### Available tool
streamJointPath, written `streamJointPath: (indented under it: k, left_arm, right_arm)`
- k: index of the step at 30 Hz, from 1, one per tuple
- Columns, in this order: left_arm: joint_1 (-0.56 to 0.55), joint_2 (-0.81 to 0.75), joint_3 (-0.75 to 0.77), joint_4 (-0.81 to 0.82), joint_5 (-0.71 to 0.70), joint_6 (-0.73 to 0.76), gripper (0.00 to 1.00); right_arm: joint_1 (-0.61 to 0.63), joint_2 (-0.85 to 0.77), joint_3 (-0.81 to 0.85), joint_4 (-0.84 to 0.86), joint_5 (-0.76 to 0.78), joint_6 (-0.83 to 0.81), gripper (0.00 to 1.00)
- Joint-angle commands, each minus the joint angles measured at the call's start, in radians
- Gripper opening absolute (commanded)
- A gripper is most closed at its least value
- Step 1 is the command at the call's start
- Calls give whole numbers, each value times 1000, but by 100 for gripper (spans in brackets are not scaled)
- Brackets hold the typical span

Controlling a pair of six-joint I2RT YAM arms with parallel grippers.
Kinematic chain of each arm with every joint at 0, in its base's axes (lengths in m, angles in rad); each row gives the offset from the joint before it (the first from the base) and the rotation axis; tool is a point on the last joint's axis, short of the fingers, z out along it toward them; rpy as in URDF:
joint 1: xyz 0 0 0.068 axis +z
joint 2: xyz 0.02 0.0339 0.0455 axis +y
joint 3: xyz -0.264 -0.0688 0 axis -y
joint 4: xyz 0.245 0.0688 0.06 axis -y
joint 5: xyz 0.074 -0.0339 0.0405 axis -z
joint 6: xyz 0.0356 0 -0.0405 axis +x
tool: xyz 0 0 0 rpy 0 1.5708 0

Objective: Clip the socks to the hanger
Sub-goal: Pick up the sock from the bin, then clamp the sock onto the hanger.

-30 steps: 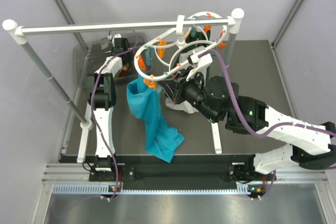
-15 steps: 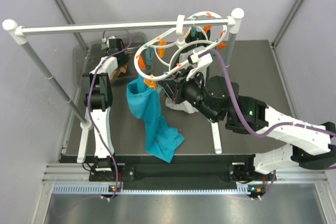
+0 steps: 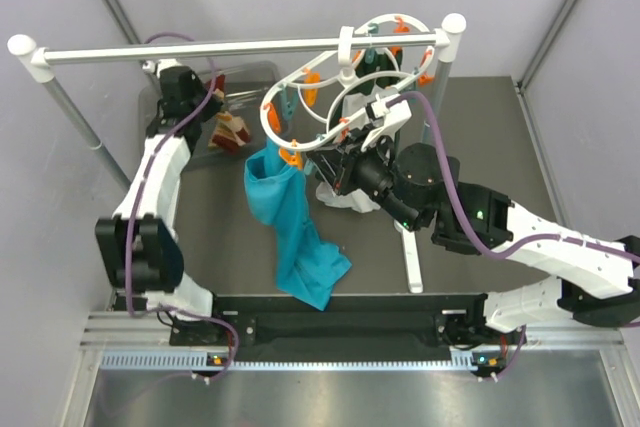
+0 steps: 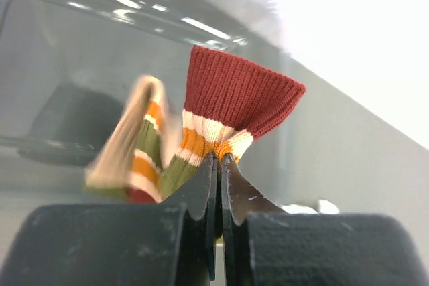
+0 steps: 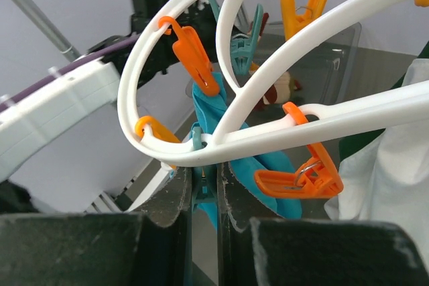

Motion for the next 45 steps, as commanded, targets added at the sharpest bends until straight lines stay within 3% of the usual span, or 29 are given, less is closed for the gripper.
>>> streamJointPath:
  k: [1,8,14,19,25,34,36,41,45]
  left_arm:
    - [-2,-176,-134,20,61,-59,0]
    - [-11,-550,-269,-29,188,-112,0]
    - [-10,-753,-306,-89,422,-168,0]
    - [-43,-998,-470,-87,519,-247,0]
    - [-80,-1173,-590,-118,595,-300,0]
    - [-157,-1262,-562,-172,628,-274,0]
    - [-198,-1273,-576,-85,702,-216,0]
    - [-275,-1301,-549,-107,679,-2,0]
    - [-298,-1308,-593,-48,707,25,0]
  right_arm:
    - [-21,-13,21,-23,0,26,0]
    - [-24,-12,24,-35,-7,52,0]
    - [-26,14,28,-43,-43,77,0]
    - [-26,24,28,-43,-60,92,0]
    - [-27,25,34,-73,-55,106,0]
    - [-37,57,87,-126,-43,149,0]
    - [-40,63,103,-138,-46,166,0]
    - [-46,79,144,-182,-52,224,0]
    - [-46,96,170,-199,-50,249,0]
